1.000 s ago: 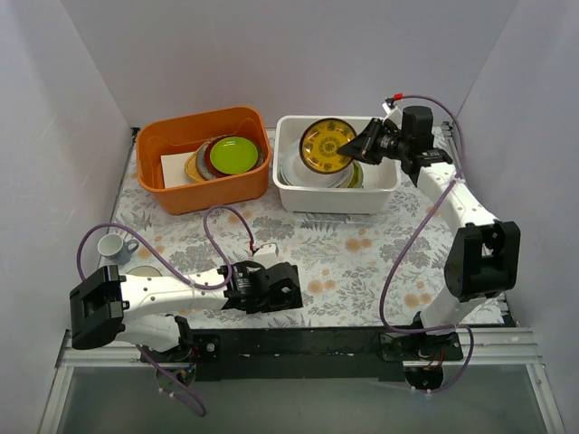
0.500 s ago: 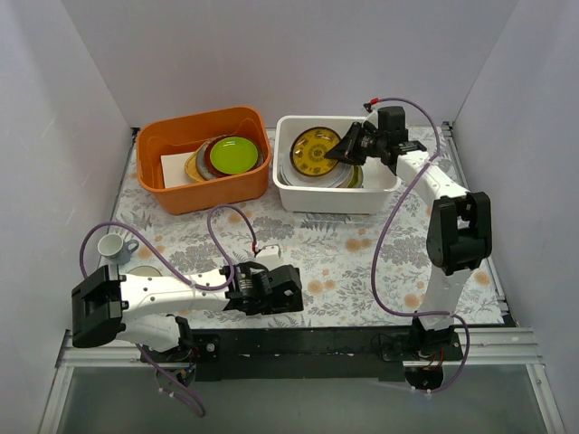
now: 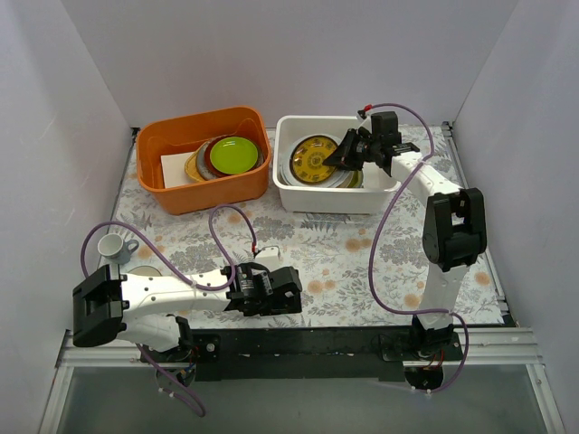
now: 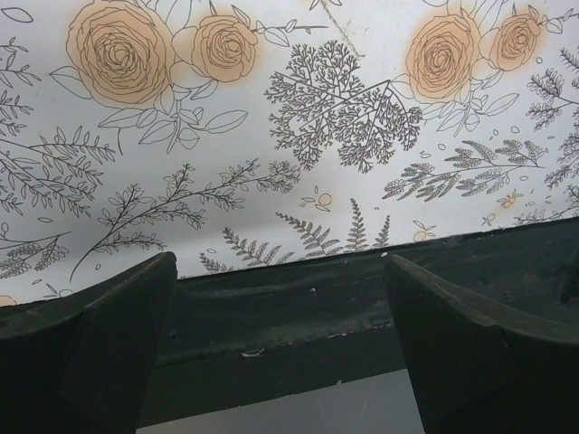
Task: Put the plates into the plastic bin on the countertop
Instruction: Place the plate in the plastic bin.
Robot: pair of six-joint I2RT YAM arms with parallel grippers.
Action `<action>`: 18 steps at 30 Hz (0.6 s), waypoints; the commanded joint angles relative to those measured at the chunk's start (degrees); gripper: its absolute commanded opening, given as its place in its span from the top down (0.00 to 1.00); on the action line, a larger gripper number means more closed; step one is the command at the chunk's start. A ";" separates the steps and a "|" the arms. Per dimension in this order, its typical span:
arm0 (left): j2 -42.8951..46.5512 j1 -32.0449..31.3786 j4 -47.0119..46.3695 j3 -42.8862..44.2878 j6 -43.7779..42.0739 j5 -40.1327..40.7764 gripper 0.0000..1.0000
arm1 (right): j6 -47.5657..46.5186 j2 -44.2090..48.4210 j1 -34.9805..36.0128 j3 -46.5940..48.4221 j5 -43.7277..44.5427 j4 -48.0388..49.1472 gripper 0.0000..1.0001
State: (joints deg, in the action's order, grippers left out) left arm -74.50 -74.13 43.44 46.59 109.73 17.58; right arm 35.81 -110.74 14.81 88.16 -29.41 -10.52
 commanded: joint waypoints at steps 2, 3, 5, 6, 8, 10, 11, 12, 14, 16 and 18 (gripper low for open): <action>0.58 -0.40 1.30 0.96 0.57 1.93 0.02 | -2.50 1.31 -0.04 0.35 1.37 0.77 0.87; 0.50 -0.40 1.38 0.79 0.57 1.93 0.02 | -2.59 1.31 -0.13 0.43 1.46 0.68 0.85; 0.67 -0.40 1.30 0.35 0.83 1.93 0.02 | -2.76 1.23 -0.22 0.52 1.63 0.42 0.78; 0.76 -0.49 1.38 0.17 0.83 1.84 0.02 | -2.94 0.88 -0.22 0.70 1.72 -0.11 0.72; 0.93 -0.49 1.56 0.00 1.01 1.84 0.02 | -3.29 0.79 -0.13 1.05 1.81 -0.90 0.67; 1.55 -0.49 2.08 -0.09 1.18 1.84 0.02 | -3.56 0.96 -0.22 0.96 2.42 -1.43 0.60; 1.72 -0.49 2.26 -0.09 1.27 1.93 0.02 | -3.64 1.14 -0.22 0.87 2.77 -1.69 0.58; 2.07 -0.49 2.61 -0.18 1.45 2.01 0.02 | -4.17 1.57 -0.31 0.79 3.13 -1.95 0.54; 2.52 -0.49 2.88 -0.53 1.62 2.10 0.02 | -4.35 2.28 -0.57 0.08 3.48 -2.31 0.51; 3.13 -0.49 3.14 -0.71 1.89 2.28 0.02 | -4.87 3.59 -0.66 -0.53 4.18 -2.57 0.49; 3.48 -0.58 3.40 -0.80 2.15 2.37 0.02 | -5.31 5.26 -0.92 -1.32 4.62 -3.27 0.46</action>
State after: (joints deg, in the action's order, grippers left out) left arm -73.69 -74.35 45.25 46.30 110.80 17.85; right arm 33.52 -109.71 14.83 88.07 -28.05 -10.98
